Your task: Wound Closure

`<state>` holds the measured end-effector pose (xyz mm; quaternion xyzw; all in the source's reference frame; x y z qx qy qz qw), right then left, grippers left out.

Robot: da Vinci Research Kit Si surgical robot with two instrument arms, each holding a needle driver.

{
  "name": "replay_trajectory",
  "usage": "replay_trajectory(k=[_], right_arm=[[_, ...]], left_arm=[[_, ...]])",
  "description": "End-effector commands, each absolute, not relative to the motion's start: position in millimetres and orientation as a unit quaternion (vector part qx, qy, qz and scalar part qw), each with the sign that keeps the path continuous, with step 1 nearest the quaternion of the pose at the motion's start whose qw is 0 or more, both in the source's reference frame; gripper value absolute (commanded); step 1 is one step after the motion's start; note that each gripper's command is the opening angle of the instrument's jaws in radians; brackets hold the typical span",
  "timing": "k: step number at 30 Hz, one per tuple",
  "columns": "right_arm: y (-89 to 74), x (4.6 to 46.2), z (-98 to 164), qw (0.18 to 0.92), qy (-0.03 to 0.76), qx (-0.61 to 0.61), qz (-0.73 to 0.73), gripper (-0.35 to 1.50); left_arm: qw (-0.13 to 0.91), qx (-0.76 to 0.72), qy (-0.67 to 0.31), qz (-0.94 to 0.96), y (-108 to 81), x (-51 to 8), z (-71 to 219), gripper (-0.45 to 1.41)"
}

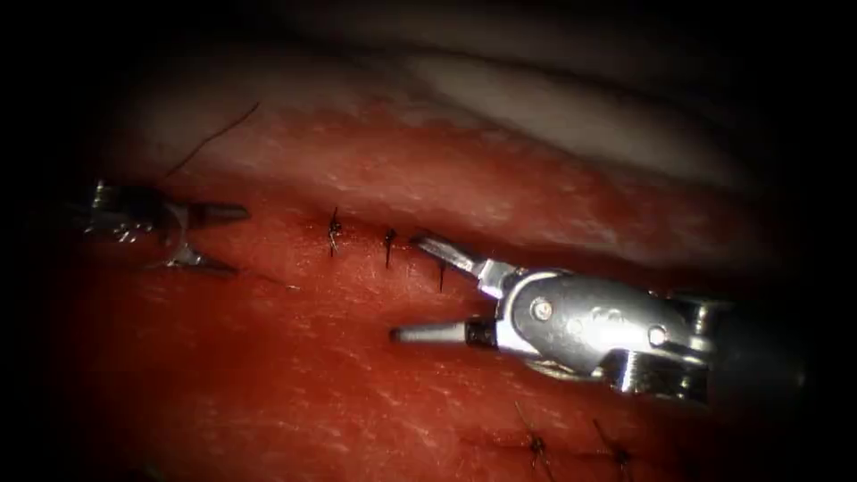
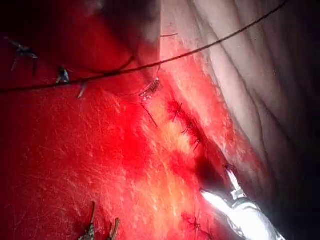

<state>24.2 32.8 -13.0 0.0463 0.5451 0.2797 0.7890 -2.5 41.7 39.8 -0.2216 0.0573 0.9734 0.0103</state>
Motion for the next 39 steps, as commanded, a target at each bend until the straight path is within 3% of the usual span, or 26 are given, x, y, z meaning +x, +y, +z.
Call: replay_trajectory(k=[1, 13, 22, 30, 39], right_arm=[[33.3, 24.8, -13, 0.788, 0.547, 0.043, 0.280, 1.09], [33.1, 25.6, -12, 0.787, 0.549, 0.036, 0.280, 1.08], [33.5, 24.4, -12, 0.785, 0.550, 0.030, 0.284, 1.08], [34.7, 21.1, -12, 0.779, 0.557, 0.031, 0.287, 1.09], [35.9, 17.0, -10, 0.779, 0.555, 0.037, 0.289, 1.04]], left_arm=[[-0.002, -0.203, 0.074, 0.976, 41.4, -2.9, 41, 0.51], [-0.001, -0.160, 0.116, 0.980, 46.7, -2.5, 46, 0.50], [0.092, -0.353, 0.110, 0.925, 50.2, -3.1, 45, 0.49], [0.201, -0.503, -0.056, 0.839, 45.4, -6.7, 36, 0.43], [0.200, -0.543, -0.145, 0.802, 41.0, -9.7, 31, 0.57]])
